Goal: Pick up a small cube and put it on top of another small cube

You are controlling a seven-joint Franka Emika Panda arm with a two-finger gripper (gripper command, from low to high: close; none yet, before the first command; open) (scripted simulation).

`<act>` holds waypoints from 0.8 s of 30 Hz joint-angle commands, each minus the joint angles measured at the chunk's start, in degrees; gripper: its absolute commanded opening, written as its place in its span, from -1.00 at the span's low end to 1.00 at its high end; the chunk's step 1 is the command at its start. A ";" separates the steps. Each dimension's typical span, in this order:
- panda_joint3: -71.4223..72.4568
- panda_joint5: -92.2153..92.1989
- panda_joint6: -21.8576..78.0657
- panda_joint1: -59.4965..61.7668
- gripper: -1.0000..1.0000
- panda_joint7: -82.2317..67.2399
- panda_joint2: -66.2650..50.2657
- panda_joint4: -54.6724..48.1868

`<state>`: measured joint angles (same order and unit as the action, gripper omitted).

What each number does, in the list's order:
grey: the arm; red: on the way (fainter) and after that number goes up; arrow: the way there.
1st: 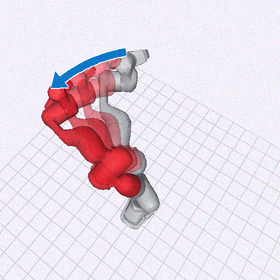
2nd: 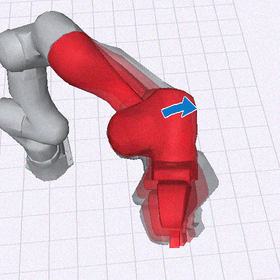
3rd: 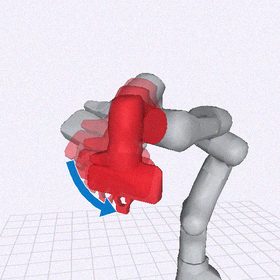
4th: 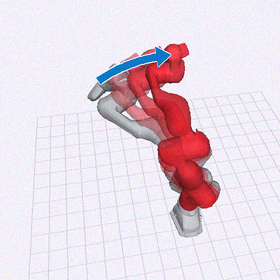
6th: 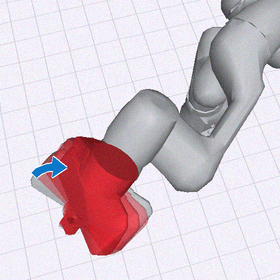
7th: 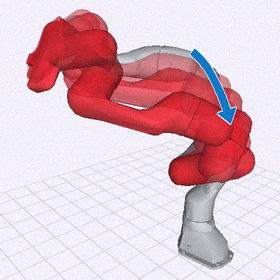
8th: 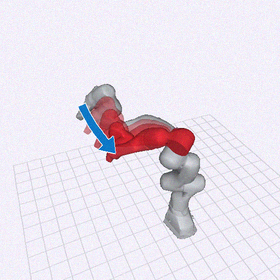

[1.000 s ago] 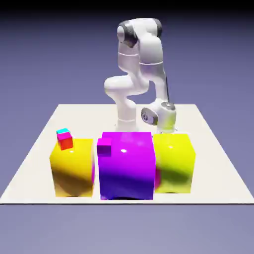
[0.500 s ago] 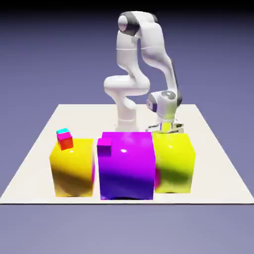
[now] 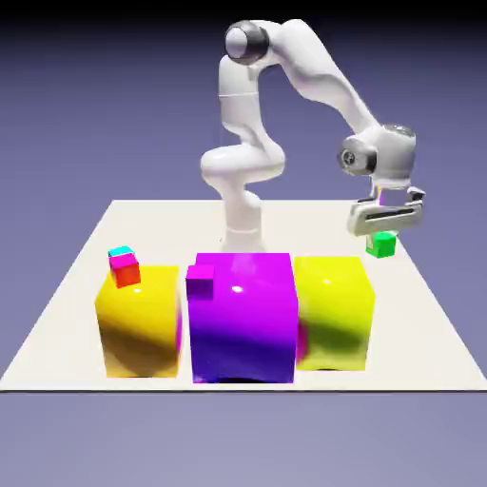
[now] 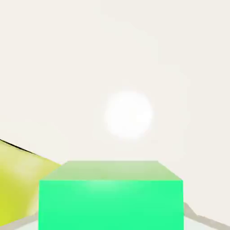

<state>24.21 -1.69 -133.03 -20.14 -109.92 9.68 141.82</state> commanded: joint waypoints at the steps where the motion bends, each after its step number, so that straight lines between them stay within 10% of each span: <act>1: -1.19 -0.09 0.91 2.09 -1.00 -1.36 -0.18 -0.92; 24: -27.87 2.31 22.50 47.20 -1.00 -28.40 -3.95 -22.08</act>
<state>-3.66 0.80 -110.53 26.94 -138.26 5.73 119.74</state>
